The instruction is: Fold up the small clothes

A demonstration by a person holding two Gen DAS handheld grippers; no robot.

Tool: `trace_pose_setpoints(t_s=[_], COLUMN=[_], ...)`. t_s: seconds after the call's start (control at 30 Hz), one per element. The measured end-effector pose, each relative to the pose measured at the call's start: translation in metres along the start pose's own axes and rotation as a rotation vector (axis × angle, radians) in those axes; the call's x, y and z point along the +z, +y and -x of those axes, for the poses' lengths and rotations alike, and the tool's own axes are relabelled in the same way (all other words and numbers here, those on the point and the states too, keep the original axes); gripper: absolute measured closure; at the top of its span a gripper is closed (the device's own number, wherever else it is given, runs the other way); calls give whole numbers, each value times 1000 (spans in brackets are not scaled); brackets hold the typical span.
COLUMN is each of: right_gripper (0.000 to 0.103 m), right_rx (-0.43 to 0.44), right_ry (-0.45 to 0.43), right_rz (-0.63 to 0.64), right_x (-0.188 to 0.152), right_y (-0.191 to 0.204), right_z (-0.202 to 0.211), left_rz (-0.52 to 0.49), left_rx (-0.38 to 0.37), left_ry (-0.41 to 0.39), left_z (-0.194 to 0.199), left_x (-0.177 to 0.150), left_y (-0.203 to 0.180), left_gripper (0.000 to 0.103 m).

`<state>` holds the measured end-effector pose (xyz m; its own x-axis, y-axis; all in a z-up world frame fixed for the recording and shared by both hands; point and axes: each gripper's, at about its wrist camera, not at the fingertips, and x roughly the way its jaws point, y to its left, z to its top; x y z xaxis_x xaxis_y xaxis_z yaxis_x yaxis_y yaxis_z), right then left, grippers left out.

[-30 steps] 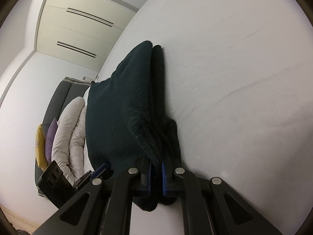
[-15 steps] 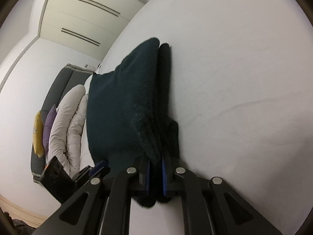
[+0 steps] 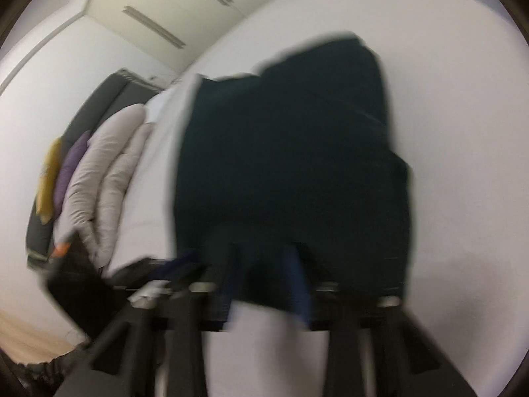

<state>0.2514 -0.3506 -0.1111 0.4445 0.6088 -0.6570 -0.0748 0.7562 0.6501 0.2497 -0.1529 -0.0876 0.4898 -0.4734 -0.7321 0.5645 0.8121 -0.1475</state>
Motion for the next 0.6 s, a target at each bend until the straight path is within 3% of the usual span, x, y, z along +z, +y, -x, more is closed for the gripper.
trace_pose_setpoints(t_s=[0.07,0.17,0.23,0.33,0.47,0.6], right_gripper=[103,103,99,89,89,88], right_rx=[66,43,8,38,165,148], right_ry=[-33,-88,-131,-198,-174,-105], right_rz=[-80,-94,-81,-32,33,-18], right_x=[-8,-22,-25,-12,26,63], right_y=[-25,-44,-40,-19,13,-2], right_z=[12,44,64,88,66,13], left_rz=[26,69,114,164,52,85], left_rx=[-11,5,21,40,125,169], left_ry=[-27,-62,-107,-143,-50,19], left_z=[9,19,25,20,-31,-78], left_x=[1,10,26,63,106,110], left_y=[8,24,38,51,41,50], left_gripper=[85,85,85,85,85,85])
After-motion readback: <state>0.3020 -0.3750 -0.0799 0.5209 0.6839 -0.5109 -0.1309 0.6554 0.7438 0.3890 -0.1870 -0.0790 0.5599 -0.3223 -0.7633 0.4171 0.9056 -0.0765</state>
